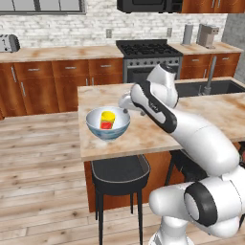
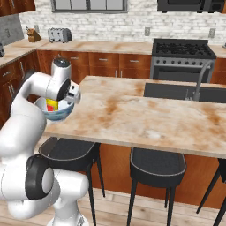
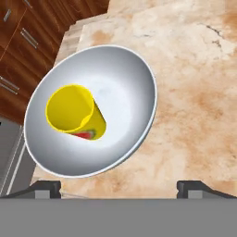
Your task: Place the cup inside the bowl on the dining table and move the bowl to any counter.
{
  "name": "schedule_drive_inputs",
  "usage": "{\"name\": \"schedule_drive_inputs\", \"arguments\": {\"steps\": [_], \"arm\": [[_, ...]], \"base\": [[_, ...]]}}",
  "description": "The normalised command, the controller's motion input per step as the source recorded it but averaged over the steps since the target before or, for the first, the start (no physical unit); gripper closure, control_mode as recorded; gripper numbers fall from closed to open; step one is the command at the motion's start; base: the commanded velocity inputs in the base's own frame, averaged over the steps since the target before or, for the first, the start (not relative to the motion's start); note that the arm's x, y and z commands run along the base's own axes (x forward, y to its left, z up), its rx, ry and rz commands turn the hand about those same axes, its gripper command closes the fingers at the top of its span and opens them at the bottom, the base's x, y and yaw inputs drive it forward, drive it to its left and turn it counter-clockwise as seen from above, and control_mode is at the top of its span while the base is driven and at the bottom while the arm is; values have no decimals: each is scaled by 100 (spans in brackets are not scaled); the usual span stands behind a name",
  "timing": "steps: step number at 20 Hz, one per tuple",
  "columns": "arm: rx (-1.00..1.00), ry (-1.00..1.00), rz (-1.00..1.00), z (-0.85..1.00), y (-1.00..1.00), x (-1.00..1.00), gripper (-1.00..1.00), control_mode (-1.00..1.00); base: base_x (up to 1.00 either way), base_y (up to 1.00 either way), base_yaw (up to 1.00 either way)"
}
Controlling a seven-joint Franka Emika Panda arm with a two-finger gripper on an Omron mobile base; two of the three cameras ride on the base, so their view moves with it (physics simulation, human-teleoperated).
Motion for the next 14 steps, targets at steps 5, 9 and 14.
{"name": "schedule_drive_inputs", "arguments": {"steps": [5,9,14], "arm": [[0,2,0,0,-13,36,-100,-100],[0,4,0,0,-8,36,-100,-100],[0,3,0,-3,-2,14,-100,-100]], "base": [[0,0,0],[0,0,0],[0,0,0]]}}
